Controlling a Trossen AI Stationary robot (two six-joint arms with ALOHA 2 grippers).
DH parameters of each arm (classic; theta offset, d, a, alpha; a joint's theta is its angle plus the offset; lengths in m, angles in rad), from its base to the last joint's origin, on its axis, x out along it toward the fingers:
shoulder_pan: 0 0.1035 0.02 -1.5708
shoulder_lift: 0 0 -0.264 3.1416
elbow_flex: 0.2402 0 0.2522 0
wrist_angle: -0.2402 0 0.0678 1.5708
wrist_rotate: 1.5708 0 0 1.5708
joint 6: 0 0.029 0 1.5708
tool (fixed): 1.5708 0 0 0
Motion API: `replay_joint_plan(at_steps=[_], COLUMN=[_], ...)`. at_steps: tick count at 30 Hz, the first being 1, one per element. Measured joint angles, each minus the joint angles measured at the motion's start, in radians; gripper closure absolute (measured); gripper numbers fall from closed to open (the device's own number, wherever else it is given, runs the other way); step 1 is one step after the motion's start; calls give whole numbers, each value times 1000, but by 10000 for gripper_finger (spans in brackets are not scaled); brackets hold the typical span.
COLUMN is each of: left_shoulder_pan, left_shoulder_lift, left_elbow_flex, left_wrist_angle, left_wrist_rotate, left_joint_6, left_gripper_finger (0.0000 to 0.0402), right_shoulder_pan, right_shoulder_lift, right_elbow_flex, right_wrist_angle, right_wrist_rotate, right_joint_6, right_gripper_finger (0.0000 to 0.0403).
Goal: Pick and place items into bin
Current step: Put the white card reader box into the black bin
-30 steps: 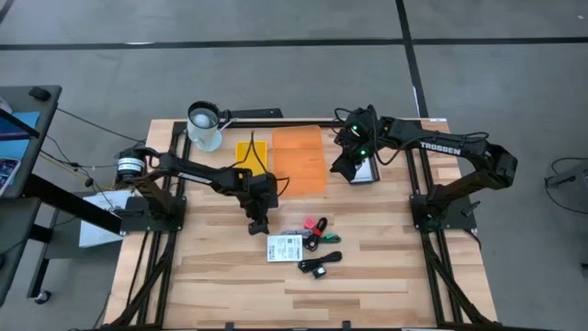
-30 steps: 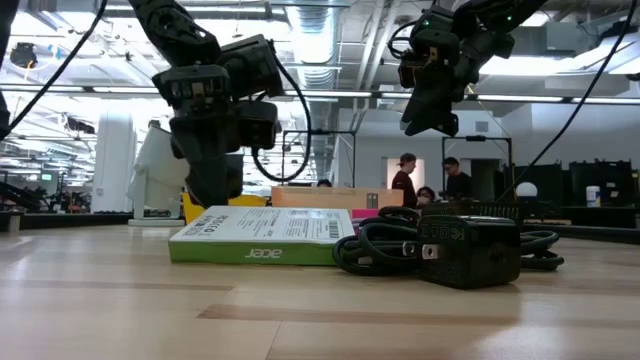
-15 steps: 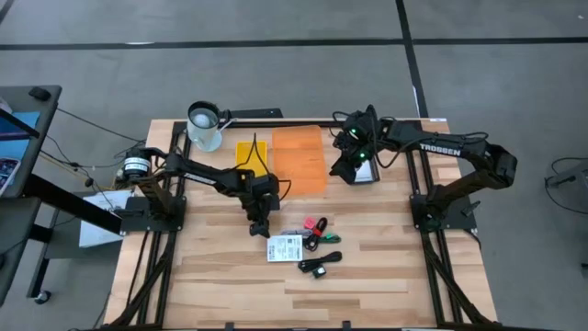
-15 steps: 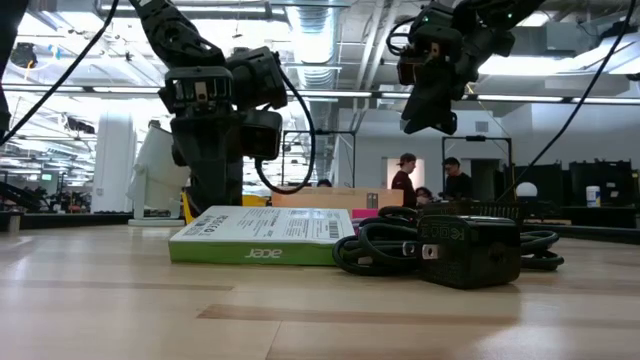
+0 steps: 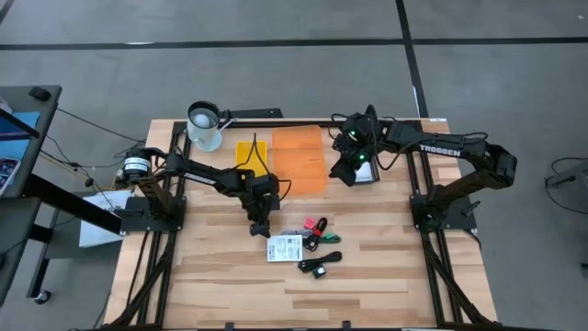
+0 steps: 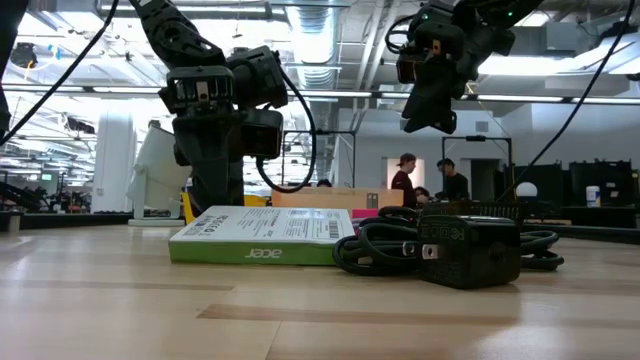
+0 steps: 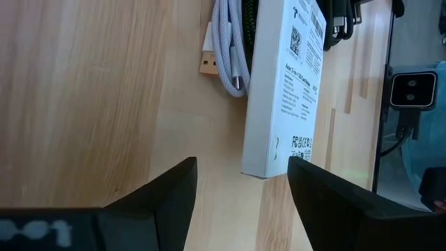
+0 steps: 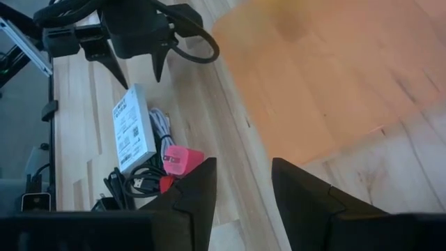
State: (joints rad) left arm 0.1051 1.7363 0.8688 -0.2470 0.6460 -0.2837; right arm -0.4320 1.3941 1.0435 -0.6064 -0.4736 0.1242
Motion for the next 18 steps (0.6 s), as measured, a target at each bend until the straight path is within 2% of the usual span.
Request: replay_joint_plan(at_steps=[18], left_shoulder_pan=[-7], left_shoulder_lift=[0], left_elbow_flex=[0], left_wrist_angle=[4], left_wrist_rotate=[-5], left_joint_6=[-12], left_gripper_finger=[187], right_shoulder_pan=[0], right_shoulder_lift=[0], right_elbow_flex=[0], right_wrist_angle=[0], right_wrist_rotate=[0], right_joint_6=[0], right_gripper_finger=[270])
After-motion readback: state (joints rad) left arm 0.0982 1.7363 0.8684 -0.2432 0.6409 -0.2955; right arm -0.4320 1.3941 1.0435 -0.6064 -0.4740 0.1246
